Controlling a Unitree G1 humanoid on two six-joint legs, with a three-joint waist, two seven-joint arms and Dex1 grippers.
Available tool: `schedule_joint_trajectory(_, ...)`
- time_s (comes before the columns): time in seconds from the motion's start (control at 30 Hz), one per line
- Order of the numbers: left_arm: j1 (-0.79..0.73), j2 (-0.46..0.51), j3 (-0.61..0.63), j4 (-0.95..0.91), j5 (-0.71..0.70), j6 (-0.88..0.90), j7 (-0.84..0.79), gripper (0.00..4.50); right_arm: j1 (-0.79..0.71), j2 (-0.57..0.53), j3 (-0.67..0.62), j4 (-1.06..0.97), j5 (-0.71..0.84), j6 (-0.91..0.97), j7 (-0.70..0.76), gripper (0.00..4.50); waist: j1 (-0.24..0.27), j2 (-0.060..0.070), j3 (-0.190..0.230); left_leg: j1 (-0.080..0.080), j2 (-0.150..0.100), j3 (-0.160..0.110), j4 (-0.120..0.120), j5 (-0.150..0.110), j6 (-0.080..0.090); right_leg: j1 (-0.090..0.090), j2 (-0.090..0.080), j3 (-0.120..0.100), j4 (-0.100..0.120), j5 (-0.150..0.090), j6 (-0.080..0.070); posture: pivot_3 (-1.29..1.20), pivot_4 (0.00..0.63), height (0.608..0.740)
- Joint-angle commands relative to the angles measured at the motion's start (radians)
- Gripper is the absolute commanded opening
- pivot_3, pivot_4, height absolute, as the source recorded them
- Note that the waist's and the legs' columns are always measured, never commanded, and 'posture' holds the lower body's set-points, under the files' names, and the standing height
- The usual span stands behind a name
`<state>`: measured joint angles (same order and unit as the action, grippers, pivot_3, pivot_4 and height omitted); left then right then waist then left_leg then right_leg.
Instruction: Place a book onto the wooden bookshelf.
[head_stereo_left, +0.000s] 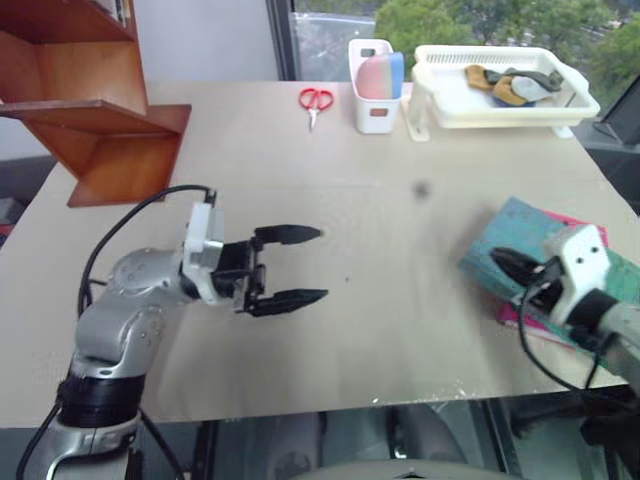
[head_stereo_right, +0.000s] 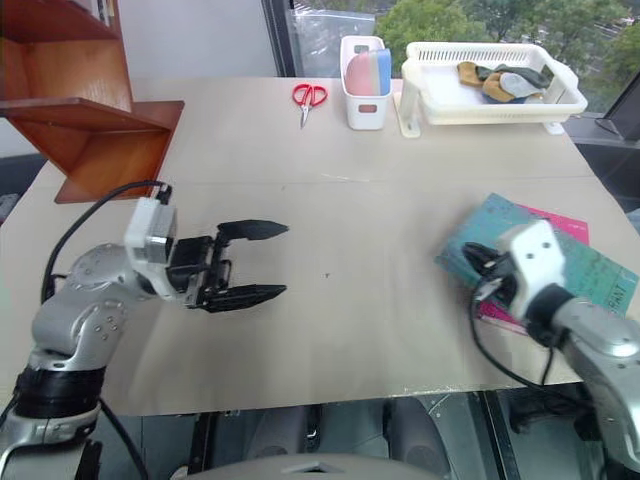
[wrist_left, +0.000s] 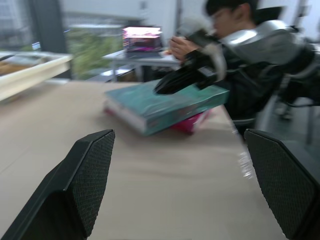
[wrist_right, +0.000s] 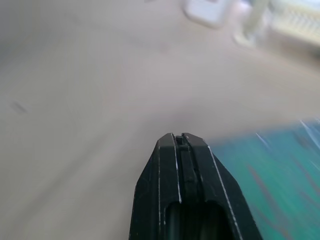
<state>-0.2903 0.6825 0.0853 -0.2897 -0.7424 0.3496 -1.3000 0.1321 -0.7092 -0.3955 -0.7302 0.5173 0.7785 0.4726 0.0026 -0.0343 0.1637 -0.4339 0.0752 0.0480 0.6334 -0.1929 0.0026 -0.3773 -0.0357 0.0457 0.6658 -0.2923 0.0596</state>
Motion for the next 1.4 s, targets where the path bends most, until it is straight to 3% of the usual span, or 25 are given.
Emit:
schedule_joint_trajectory(0.03,-0.045,-0.014,-0.030,0.006,-0.021,0.005,-0.040,4.50,0.032,-0.053,-0.127,-0.001,-0.003,0.013,0.028,0.05,-0.004,0.001,0.000,0.000,0.000,0.000,0.000,0.000,0.000,0.000,0.001,0.000,0.000,0.000,0.000,0.00,0.150,0.740)
schedule_joint_trajectory(0.23,-0.093,-0.041,-0.075,0.082,0.018,-0.031,-0.111,4.50,0.168,-0.129,-0.268,0.088,-0.108,0.030,0.046,0.05,-0.008,0.002,-0.001,0.000,0.000,0.000,0.000,0.000,0.000,0.000,0.001,0.001,0.001,0.000,0.000,0.00,0.150,0.740)
schedule_joint_trajectory(0.5,-0.052,-0.018,-0.045,0.175,0.039,-0.096,-0.205,4.50,0.340,-0.148,-0.472,0.057,-0.092,0.090,0.189,0.05,-0.013,0.006,-0.003,0.001,0.000,0.000,0.000,0.000,0.000,0.000,0.001,0.001,0.001,0.000,0.000,0.00,0.150,0.740)
schedule_joint_trajectory(0.6,-0.044,-0.022,-0.052,0.201,0.057,-0.117,-0.217,4.50,0.453,-0.159,-0.540,0.102,-0.167,0.072,0.234,0.05,-0.010,0.006,-0.004,0.000,0.000,0.000,0.000,0.000,0.000,0.000,0.001,0.001,0.000,0.000,0.000,0.00,0.150,0.740)
schedule_joint_trajectory(0.8,-0.040,-0.019,-0.053,0.213,0.057,-0.113,-0.227,4.50,0.551,-0.108,-0.510,0.012,-0.143,0.140,0.272,0.05,-0.012,0.008,-0.005,0.001,0.000,0.000,0.000,0.000,0.000,0.000,0.001,0.001,0.000,0.000,0.000,0.00,0.150,0.740)
schedule_joint_trajectory(1.3,-0.051,-0.050,-0.054,0.232,0.091,-0.135,-0.208,4.50,0.466,-0.095,-0.374,-0.072,-0.080,0.244,0.249,0.05,-0.014,0.010,-0.007,0.001,0.000,0.000,0.000,0.000,0.000,0.000,0.001,0.001,0.000,0.000,0.000,0.00,0.150,0.740)
schedule_joint_trajectory(1.4,-0.045,-0.049,-0.052,0.222,0.095,-0.132,-0.197,4.50,0.492,-0.116,-0.449,-0.065,-0.066,0.256,0.303,0.05,-0.013,0.010,-0.007,0.001,0.000,0.000,0.000,0.000,0.000,0.000,0.001,0.001,0.000,0.000,0.000,0.00,0.150,0.740)
